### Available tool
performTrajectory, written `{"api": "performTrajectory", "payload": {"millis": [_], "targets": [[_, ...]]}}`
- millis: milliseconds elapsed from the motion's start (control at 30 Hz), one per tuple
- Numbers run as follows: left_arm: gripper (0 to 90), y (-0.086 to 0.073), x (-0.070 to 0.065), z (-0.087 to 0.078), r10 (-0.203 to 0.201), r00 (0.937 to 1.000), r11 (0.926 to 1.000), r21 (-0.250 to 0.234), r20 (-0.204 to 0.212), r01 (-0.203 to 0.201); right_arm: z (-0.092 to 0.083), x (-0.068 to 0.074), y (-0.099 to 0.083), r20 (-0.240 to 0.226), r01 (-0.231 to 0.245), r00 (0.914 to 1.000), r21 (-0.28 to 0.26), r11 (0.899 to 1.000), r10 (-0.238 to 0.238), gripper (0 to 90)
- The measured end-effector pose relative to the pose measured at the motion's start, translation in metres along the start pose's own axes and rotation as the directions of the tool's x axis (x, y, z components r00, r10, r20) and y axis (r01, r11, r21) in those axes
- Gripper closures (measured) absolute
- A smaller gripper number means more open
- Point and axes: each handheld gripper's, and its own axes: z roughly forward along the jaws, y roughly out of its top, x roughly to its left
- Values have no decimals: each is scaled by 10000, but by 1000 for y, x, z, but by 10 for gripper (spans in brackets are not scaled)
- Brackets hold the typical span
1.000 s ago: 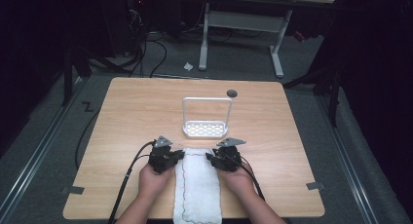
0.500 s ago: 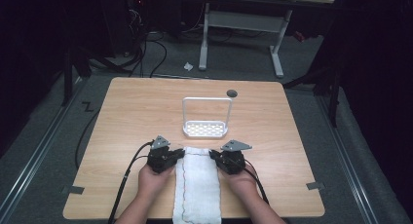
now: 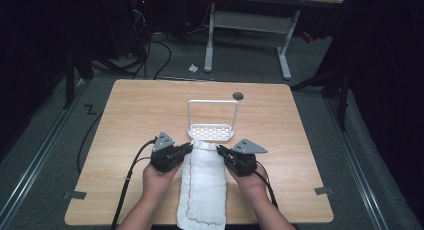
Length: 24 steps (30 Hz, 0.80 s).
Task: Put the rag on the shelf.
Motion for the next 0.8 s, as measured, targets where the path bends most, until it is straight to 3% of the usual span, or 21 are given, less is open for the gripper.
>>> {"api": "performTrajectory", "payload": {"millis": [67, 333, 600, 800], "targets": [[836, 8, -3, -3, -52, 10000, 9993, -365, 65, 54, -3, -1, 4, 67, 33, 10000, -146, 9999, -32, 861], [834, 41, -16, -17, 467, 9989, 9924, -1144, 42, -459, -27, -6, 32, 497, 407, 9981, -1165, 9924, -351, 860], [836, 78, -30, -37, 993, 9951, 9737, -2057, -29, -977, -53, -5, 68, 719, 774, 9954, -2181, 9728, -631, 860], [836, 101, -38, -49, 1265, 9919, 9558, -2662, -115, -1249, -68, -2, 91, 811, 940, 9939, -2729, 9575, -745, 860]]}}
